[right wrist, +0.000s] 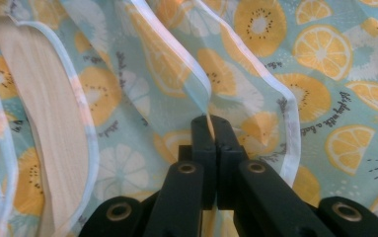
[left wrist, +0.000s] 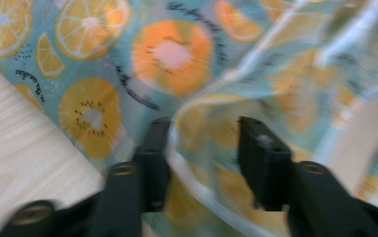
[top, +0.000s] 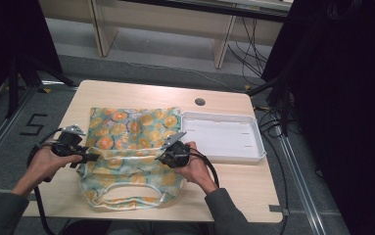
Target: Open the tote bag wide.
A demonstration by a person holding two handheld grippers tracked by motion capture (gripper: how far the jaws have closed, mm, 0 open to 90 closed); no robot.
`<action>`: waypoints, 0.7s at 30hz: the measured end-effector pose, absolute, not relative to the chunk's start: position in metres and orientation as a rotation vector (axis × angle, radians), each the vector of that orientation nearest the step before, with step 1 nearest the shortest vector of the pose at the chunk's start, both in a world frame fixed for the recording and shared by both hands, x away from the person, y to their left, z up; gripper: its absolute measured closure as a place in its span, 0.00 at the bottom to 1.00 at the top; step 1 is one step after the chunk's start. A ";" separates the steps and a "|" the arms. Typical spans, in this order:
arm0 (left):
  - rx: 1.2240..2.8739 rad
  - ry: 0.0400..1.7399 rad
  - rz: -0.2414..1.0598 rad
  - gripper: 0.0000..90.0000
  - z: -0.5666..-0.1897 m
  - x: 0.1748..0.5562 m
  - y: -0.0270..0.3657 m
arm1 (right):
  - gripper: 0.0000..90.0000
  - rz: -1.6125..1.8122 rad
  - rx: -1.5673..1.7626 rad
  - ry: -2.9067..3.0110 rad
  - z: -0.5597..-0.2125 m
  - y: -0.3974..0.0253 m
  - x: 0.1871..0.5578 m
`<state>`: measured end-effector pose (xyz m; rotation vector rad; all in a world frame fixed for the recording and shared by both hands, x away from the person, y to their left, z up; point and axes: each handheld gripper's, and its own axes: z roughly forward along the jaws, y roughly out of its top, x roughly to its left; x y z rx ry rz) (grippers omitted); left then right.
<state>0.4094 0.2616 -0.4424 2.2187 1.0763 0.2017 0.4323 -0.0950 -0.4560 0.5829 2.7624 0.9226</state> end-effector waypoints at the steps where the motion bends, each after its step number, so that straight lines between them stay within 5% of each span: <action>1: 2.231 1.069 0.214 0.54 -0.434 0.403 0.262 | 1.00 0.921 0.612 2.765 -0.455 -0.096 0.432; 4: 2.243 1.045 0.282 0.41 -0.408 0.380 0.263 | 1.00 0.935 0.645 2.761 -0.454 -0.096 0.431; 10: 2.261 0.899 0.446 0.39 -0.394 0.345 0.247 | 1.00 0.955 0.633 2.752 -0.451 -0.098 0.432; 14: 2.240 0.830 0.368 0.40 -0.418 0.352 0.227 | 1.00 0.993 0.667 2.737 -0.448 -0.098 0.431; 21: 2.399 0.739 0.566 0.29 -0.459 0.364 0.208 | 1.00 1.143 0.662 2.725 -0.429 -0.105 0.429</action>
